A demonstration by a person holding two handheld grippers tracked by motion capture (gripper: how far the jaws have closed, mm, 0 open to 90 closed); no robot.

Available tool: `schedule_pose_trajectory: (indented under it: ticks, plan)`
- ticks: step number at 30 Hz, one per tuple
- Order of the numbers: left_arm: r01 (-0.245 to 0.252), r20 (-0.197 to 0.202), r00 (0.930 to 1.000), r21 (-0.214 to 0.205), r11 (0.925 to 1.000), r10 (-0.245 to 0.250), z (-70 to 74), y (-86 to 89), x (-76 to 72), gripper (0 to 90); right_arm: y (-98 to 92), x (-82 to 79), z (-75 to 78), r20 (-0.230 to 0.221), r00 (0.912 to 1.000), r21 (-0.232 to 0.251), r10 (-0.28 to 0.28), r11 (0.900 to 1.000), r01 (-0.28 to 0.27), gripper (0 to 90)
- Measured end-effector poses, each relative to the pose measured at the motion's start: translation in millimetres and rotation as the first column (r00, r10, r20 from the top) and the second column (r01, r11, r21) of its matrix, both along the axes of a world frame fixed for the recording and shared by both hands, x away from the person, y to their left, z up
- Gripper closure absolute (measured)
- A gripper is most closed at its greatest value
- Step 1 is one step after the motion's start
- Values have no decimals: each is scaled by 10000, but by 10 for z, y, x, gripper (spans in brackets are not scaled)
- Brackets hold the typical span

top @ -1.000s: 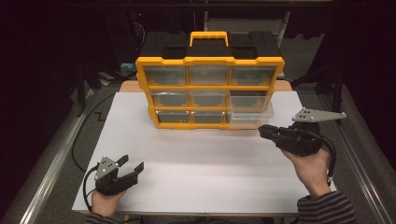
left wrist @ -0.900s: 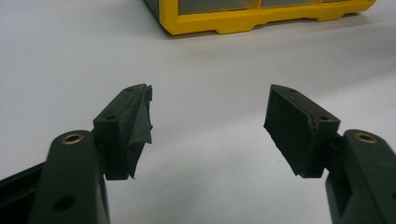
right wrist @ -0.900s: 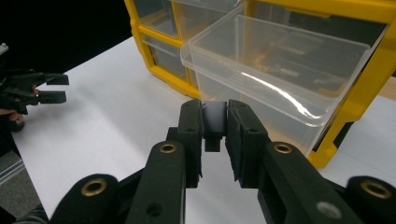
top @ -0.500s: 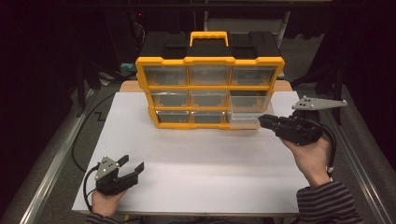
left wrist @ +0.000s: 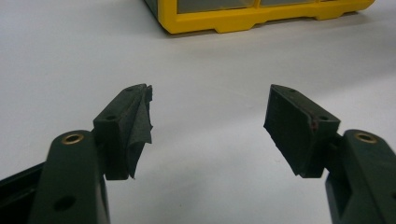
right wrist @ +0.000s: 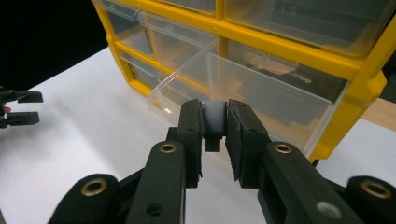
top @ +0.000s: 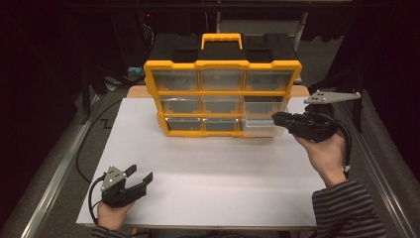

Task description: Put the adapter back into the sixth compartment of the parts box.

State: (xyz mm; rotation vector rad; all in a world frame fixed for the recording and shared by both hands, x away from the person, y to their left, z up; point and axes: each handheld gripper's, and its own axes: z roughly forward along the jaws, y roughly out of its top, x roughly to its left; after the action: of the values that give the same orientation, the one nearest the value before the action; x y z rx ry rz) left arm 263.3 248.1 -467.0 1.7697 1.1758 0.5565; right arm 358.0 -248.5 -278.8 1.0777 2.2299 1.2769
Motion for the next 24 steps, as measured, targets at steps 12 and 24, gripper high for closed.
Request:
schedule_pose_trajectory:
  ticks: [12, 24]
  plan:
    - [28, 7, 10000, 35, 10000, -28, 1, -2, -2, 322, 51, 231, -18, -143, 9989, -131, -457, 9989, 455, 769]
    - [45, 15, 10000, 19, 10000, -45, 2, -2, -4, 323, 105, 383, -93, -423, 9970, -688, -645, 9957, 615, 763]
